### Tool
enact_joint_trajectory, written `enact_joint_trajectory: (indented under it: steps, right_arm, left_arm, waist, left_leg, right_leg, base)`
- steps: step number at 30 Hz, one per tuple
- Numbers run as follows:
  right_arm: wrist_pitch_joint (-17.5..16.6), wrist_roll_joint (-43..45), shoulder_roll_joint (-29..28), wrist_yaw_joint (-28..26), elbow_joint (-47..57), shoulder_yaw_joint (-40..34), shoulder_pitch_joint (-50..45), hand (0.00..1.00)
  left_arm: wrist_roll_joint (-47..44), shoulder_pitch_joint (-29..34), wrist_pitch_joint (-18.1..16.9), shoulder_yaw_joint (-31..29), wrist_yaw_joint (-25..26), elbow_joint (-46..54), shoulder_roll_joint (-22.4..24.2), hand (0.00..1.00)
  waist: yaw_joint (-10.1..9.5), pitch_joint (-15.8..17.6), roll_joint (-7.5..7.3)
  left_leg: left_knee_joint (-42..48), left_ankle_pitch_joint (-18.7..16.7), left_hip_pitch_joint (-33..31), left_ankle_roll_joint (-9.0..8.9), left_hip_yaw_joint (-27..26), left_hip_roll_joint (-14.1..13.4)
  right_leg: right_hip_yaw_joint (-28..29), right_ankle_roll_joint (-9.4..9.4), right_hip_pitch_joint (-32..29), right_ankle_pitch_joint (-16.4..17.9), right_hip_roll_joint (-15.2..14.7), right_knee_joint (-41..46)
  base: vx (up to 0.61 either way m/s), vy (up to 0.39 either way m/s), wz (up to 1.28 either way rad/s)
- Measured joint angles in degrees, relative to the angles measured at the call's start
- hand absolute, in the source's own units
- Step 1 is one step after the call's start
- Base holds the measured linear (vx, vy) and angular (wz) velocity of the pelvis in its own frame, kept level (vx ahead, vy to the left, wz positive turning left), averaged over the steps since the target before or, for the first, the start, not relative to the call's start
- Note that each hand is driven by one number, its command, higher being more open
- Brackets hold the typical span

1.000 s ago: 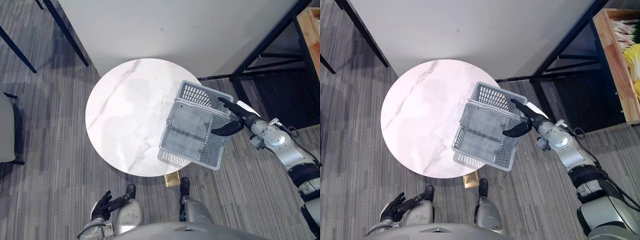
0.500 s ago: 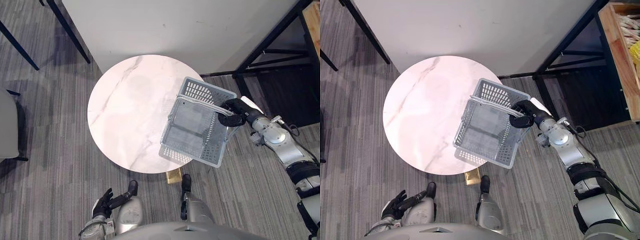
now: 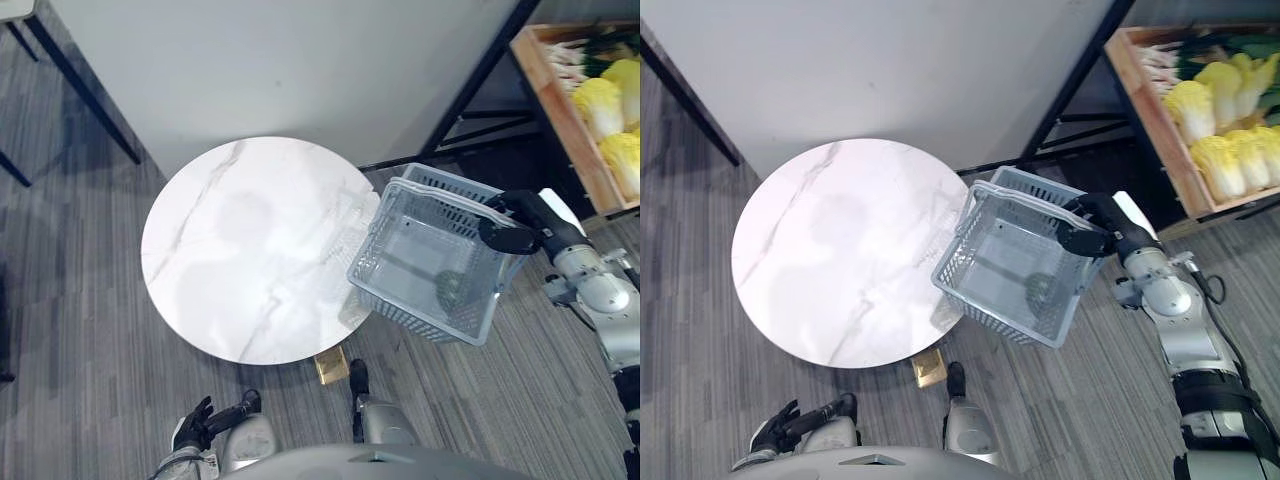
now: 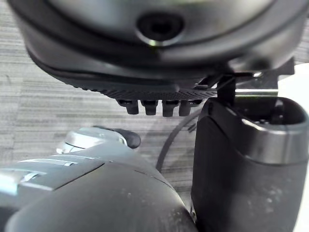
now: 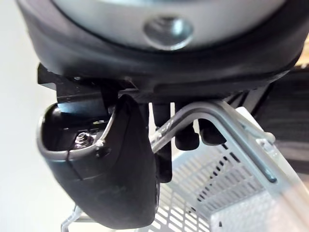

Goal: Pick vegetable in the basket

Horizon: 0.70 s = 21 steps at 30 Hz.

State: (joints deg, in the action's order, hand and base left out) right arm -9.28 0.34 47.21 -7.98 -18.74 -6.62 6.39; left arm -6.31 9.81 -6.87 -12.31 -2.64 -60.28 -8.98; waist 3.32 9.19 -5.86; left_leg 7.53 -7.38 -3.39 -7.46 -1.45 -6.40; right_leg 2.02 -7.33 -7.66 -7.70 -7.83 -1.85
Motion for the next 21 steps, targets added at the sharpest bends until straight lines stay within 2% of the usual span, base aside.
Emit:
enact_joint_trajectory:
  steps: [2,4,8,12,15,21]
  right_arm:
    - [0.0,0.0,0.0,0.1,0.5,-3.9,-3.2,0.0]
    - [0.2,0.0,0.0,0.7,0.5,-8.0,-6.2,0.0]
    - [0.9,0.0,-1.1,2.2,0.5,-14.3,-10.7,0.0]
    - [1.5,0.0,-5.5,3.5,0.5,-19.4,-14.1,0.0]
    - [2.5,0.0,-8.2,4.1,0.5,-20.5,-14.9,0.0]
    - [4.1,0.0,-13.4,4.6,-1.3,-24.0,-18.0,0.0]
  left_arm:
    - [0.2,0.2,0.3,-0.1,-0.1,-0.4,0.0,1.0]
    - [0.2,1.2,0.6,-1.6,-0.3,-0.5,0.2,1.0]
    - [0.3,2.5,0.7,-1.7,-0.6,-1.6,0.8,1.0]
    - [0.3,3.8,0.8,-1.6,-0.9,-2.3,1.2,1.0]
    - [0.7,3.9,0.8,-1.5,-1.4,-2.4,1.2,1.0]
    - [2.5,3.7,0.8,-0.3,-1.6,-2.8,1.2,1.0]
  waist:
    - [0.35,-1.5,-0.05]
    - [1.52,-3.6,0.52]
    - [2.63,-6.3,1.73]
    - [3.8,-8.9,2.34]
    - [4.85,-9.2,2.61]
    - [5.26,-10.1,3.66]
  left_leg:
    - [0.0,-0.1,0.8,-0.14,-0.6,0.0]
    - [-0.3,-0.7,1.7,-0.65,-1.1,-0.2]
    - [-0.9,-1.2,3.1,-0.59,-2.1,-0.3]
    - [-0.7,-1.7,4.2,-0.26,-4.5,-0.4]
    - [-0.6,-2.1,5.0,-0.11,-5.9,-0.3]
    - [0.8,-3.8,5.8,0.19,-8.1,-0.3]
  right_leg:
    - [0.6,0.14,0.6,0.4,0.1,-0.3]
    - [1.3,0.35,1.0,1.5,0.3,-0.1]
    - [2.4,0.32,1.4,2.2,0.5,0.2]
    - [4.6,0.41,1.1,2.2,0.9,0.5]
    - [6.0,0.42,0.9,2.2,1.0,0.8]
    - [8.0,0.72,0.7,2.4,1.3,1.2]
  base:
    - [-0.03,-0.008,-0.16]
    - [-0.04,-0.009,-0.14]
    - [-0.01,0.014,-0.15]
    - [0.02,0.033,-0.27]
    - [0.02,0.039,-0.26]
    - [0.02,0.045,-0.19]
